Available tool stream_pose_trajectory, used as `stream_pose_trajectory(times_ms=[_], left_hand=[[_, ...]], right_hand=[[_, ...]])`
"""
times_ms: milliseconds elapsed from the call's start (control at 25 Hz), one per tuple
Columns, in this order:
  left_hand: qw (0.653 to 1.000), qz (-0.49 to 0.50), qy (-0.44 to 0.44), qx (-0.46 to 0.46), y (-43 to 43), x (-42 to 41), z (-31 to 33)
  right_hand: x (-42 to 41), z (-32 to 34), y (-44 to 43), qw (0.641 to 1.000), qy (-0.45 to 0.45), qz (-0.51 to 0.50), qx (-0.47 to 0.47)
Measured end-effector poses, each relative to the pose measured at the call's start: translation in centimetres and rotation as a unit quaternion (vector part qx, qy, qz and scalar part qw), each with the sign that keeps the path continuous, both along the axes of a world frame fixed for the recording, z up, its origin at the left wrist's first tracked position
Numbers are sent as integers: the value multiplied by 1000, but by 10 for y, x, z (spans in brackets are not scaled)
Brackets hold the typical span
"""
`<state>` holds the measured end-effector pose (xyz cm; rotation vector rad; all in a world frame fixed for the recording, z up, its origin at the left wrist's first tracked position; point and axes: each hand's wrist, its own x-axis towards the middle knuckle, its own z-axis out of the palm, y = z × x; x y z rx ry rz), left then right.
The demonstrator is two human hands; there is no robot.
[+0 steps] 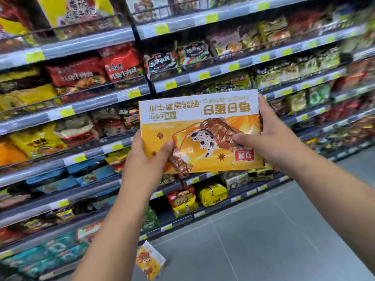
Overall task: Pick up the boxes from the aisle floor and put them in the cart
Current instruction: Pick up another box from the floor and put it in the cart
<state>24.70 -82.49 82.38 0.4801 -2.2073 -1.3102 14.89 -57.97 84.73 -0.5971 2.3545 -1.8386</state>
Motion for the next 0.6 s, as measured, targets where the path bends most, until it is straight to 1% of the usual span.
stream_pose_trajectory(times_ms=[200,440,520,600], left_hand=[[997,-83,7,6,101,-90,0],[986,-167,23,16,233,-190,-7],[981,-190,21,27,280,-223,-7],[975,-222,13,27,324,-253,-7]], right_hand=[[-53,-3,112,997,6,-77,-12],[-113,-7,250,991,18,-132,-32],[-130,-3,296,985,34,-168,-25],[-143,-3,339,977,28,-211,-29]])
